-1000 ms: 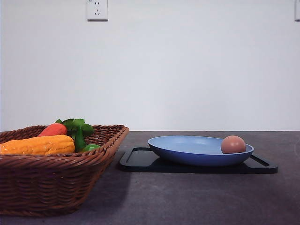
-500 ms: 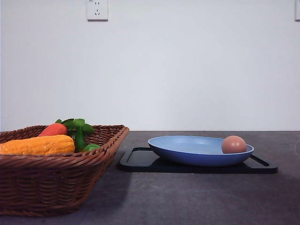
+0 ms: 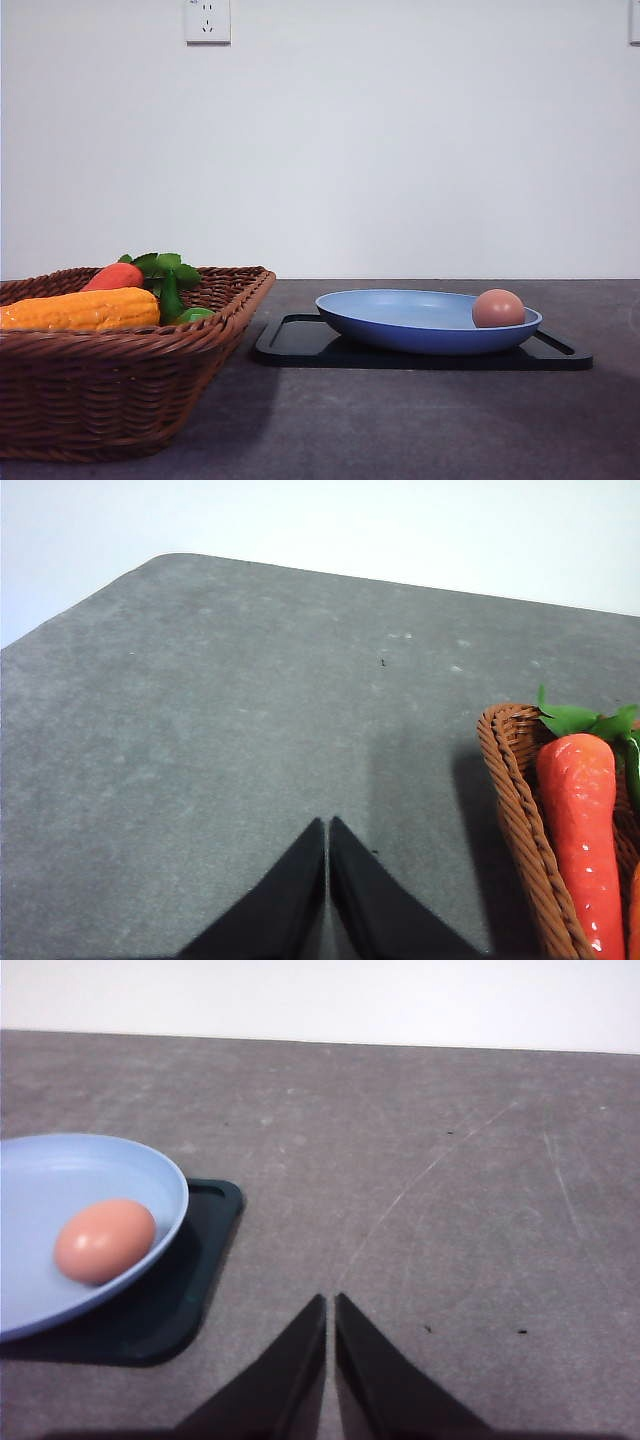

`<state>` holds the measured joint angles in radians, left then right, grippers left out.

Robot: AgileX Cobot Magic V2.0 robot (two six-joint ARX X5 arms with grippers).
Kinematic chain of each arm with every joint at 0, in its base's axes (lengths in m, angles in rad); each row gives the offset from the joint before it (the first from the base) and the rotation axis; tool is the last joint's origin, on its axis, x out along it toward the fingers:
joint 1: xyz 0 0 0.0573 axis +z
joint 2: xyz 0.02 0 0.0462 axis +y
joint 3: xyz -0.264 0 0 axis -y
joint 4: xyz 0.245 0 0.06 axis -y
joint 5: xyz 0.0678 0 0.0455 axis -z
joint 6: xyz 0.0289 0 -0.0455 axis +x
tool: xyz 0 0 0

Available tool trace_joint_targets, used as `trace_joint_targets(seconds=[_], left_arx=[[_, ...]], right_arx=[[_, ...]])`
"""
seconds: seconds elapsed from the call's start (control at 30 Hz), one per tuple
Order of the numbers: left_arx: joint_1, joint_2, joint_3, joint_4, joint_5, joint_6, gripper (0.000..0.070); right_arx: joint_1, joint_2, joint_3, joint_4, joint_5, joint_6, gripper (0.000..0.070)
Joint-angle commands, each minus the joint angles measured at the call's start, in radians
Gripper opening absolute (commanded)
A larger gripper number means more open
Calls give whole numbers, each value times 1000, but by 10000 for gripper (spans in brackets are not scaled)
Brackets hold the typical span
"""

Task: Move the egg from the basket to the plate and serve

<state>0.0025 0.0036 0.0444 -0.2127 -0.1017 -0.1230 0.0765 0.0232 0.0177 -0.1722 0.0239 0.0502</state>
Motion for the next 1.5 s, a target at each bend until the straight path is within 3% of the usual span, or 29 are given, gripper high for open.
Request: trace_joint_targets(seconds=[0.0, 1.47], left_arx=[[1, 0, -23, -19, 0, -2, 0], [1, 0, -23, -18, 1, -2, 0]], right_arx=[[-1, -2, -8, -1, 0, 46, 0], [-1, -2, -7, 15, 2, 46, 0]])
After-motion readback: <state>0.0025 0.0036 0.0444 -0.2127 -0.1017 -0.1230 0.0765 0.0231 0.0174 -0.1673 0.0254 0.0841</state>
